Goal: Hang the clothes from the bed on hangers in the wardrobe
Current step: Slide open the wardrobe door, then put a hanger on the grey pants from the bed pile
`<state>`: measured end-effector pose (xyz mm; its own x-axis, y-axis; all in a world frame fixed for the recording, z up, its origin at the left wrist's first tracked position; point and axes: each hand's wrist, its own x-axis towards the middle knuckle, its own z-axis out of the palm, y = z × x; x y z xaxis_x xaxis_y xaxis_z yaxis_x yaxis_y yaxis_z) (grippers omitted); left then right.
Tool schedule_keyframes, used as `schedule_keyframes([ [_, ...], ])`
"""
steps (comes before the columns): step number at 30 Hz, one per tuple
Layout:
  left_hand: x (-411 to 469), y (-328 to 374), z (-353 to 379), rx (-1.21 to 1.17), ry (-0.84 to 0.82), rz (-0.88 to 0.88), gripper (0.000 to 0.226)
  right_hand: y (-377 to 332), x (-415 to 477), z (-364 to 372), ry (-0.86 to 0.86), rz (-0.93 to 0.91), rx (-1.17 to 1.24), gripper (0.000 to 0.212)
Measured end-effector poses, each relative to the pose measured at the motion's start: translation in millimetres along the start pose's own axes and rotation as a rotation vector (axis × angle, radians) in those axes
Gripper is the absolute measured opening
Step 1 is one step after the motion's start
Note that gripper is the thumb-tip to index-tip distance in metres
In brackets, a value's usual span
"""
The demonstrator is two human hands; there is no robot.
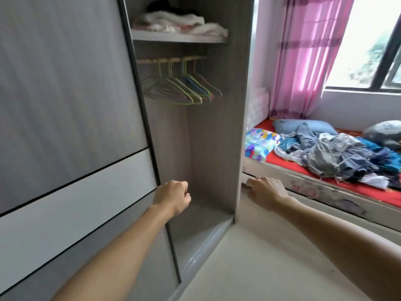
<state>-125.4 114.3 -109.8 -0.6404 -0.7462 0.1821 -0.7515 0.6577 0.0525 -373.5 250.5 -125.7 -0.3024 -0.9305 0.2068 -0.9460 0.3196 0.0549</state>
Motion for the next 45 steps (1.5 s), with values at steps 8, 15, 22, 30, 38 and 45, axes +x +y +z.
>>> schedule_keyframes([
  [8,123.2,134.1,44.1,-0.014,-0.061,0.212,0.024,153.1,1.5,30.3,-0.082,0.282,0.033,0.033],
  [15,260.8,223.5,93.8,-0.054,-0.109,0.395,0.022,261.4,46.8,66.6,-0.114,0.466,0.009,0.032],
  [22,408.7,319.4,122.3,-0.142,-0.164,0.551,0.018,366.3,97.6,69.9,-0.071,0.681,0.048,0.031],
  [30,514.3,450.4,181.9,-0.184,-0.241,0.741,0.020,498.9,123.8,110.1,-0.179,0.862,0.014,0.026],
  [38,652.5,577.3,232.3,-0.150,-0.251,0.745,0.021,678.4,198.8,164.2,-0.214,0.892,0.041,0.030],
  [45,760.9,654.9,261.3,-0.157,-0.302,0.691,0.020,811.8,275.0,187.6,-0.230,0.863,0.087,0.029],
])
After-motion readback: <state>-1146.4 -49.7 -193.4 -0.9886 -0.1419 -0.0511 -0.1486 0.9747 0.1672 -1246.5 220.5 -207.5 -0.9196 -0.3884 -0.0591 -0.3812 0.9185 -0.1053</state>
